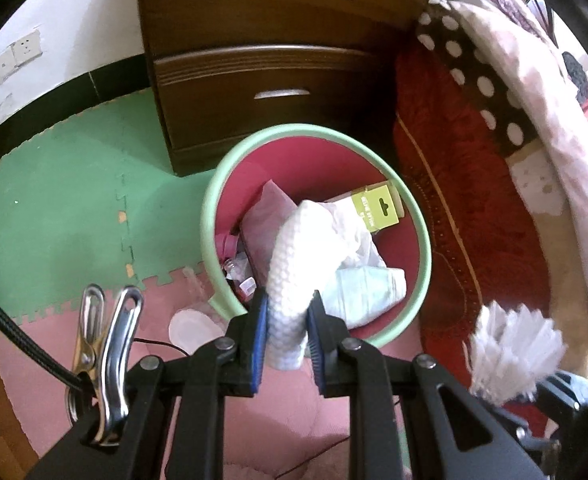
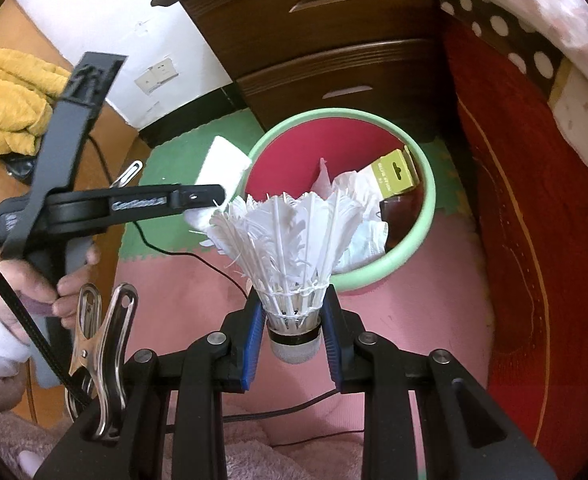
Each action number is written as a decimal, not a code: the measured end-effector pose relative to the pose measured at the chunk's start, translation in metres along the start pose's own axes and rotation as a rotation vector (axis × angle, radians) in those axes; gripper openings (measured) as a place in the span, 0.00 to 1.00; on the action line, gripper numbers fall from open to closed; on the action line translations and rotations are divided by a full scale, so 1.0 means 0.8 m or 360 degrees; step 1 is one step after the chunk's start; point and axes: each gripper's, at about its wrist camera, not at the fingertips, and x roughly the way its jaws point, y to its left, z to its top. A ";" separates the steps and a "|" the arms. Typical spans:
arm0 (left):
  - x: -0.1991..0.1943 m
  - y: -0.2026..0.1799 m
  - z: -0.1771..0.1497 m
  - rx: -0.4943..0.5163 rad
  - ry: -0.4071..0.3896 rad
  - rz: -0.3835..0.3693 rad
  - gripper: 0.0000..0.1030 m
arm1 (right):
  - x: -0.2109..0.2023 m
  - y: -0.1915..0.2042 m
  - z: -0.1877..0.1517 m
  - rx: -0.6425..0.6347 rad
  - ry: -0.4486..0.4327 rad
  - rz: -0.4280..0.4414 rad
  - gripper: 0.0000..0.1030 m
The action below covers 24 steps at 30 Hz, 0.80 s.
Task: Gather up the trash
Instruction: 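Carry the paper towel in the left tool and shuttlecock in the right tool over the bucket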
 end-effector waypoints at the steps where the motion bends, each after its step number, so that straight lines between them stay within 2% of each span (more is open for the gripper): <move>1: 0.006 -0.001 0.001 -0.0001 0.0007 0.0003 0.19 | 0.000 -0.001 -0.001 0.0005 0.0000 -0.0002 0.27; 19: 0.071 -0.004 0.010 0.0001 0.0116 0.0088 0.21 | -0.002 -0.015 -0.012 0.0060 0.0011 -0.0024 0.27; 24: 0.073 -0.002 0.012 0.0012 0.0110 0.0077 0.28 | -0.002 -0.016 -0.013 0.0068 0.0012 -0.0030 0.27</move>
